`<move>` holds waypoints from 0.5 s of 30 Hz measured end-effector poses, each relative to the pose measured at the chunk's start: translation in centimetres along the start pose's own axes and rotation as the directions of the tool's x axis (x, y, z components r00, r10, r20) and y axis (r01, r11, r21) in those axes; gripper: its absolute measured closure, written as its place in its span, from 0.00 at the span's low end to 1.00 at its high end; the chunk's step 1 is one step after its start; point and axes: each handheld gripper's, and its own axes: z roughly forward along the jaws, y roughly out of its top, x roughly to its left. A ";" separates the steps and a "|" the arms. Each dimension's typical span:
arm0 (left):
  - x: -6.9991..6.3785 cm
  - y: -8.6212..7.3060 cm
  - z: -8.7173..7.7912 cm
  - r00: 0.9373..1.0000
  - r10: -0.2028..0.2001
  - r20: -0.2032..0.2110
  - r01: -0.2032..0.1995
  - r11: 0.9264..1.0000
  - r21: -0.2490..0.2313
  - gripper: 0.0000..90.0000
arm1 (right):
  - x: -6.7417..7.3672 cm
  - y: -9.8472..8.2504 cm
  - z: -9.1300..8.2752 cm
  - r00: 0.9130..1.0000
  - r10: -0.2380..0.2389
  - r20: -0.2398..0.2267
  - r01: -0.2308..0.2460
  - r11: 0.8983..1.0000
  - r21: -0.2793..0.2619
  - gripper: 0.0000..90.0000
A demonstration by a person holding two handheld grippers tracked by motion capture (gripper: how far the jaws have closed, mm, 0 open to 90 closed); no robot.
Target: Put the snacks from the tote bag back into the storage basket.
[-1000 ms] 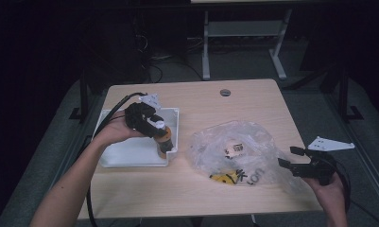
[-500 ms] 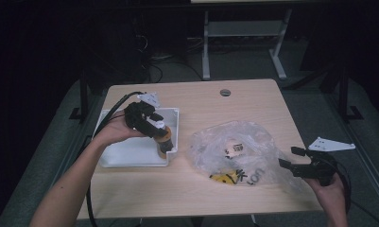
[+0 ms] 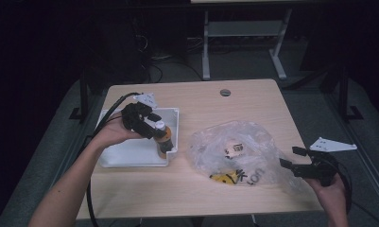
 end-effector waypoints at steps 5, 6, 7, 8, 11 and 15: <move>-0.1 -0.7 -0.6 1.000 -0.020 -0.005 0.020 1.000 -0.017 0.33 | 0.1 0.0 0.1 1.000 -0.005 0.001 0.005 1.000 0.003 0.27; -0.1 -0.8 -0.7 1.000 -0.022 -0.006 0.021 1.000 -0.014 0.32 | 0.1 0.0 0.1 1.000 -0.004 0.001 0.004 1.000 0.003 0.27; -0.2 -0.9 -0.8 1.000 -0.022 -0.009 0.022 1.000 -0.017 0.32 | 0.1 0.0 0.1 1.000 -0.004 0.002 0.004 1.000 0.003 0.27; -0.2 -1.0 -0.9 1.000 -0.018 -0.010 0.018 1.000 -0.020 0.32 | 0.1 0.0 0.1 1.000 -0.002 0.002 0.002 1.000 0.003 0.27; -0.4 -1.4 -1.2 1.000 -0.018 -0.014 0.018 1.000 -0.018 0.32 | 0.1 0.0 0.1 1.000 -0.008 0.016 0.008 1.000 -0.001 0.27; -0.5 -1.7 -1.6 1.000 -0.022 -0.021 0.021 0.999 -0.028 0.32 | -0.1 0.0 -0.1 1.000 0.006 0.018 -0.005 1.000 -0.019 0.27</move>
